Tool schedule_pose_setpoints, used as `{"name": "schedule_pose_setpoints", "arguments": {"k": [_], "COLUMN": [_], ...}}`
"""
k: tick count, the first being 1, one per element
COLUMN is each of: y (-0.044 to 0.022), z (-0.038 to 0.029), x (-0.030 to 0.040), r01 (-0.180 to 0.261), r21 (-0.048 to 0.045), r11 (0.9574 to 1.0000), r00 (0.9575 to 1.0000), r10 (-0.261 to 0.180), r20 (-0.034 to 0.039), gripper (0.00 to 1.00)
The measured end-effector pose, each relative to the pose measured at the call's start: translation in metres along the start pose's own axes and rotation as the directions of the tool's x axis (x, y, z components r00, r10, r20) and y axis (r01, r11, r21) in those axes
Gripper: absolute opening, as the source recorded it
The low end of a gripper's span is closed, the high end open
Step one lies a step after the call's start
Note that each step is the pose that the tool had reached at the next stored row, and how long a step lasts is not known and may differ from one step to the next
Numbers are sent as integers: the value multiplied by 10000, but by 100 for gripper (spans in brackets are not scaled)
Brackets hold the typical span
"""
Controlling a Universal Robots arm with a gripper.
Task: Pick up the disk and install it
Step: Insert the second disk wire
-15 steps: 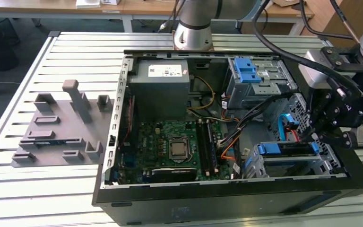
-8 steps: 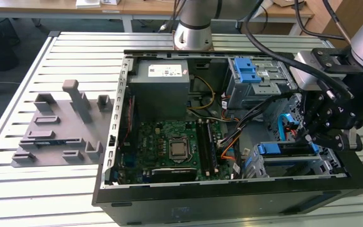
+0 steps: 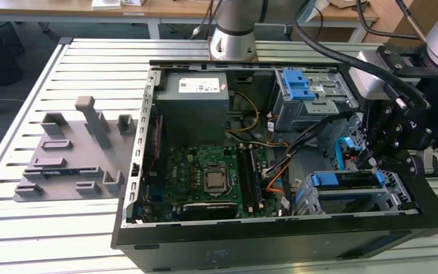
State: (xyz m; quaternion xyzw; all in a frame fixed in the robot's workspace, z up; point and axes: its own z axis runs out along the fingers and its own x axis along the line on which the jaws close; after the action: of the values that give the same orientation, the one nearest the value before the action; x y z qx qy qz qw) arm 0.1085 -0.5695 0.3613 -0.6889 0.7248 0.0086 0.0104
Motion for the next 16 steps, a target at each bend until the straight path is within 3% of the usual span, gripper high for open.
{"name": "schedule_pose_setpoints", "arguments": {"k": [7, 13, 16], "y": [69, 69, 71], "z": [-15, -152, -188], "x": [3, -5, -29], "r01": [226, 227, 227], "r21": [-6, -6, -6], "r11": [9997, 9997, 9997], "r00": [9997, 9997, 9997], "r10": [-226, -227, -227], "r20": [-1, 1, 3], "gripper": [11, 11, 11]}}
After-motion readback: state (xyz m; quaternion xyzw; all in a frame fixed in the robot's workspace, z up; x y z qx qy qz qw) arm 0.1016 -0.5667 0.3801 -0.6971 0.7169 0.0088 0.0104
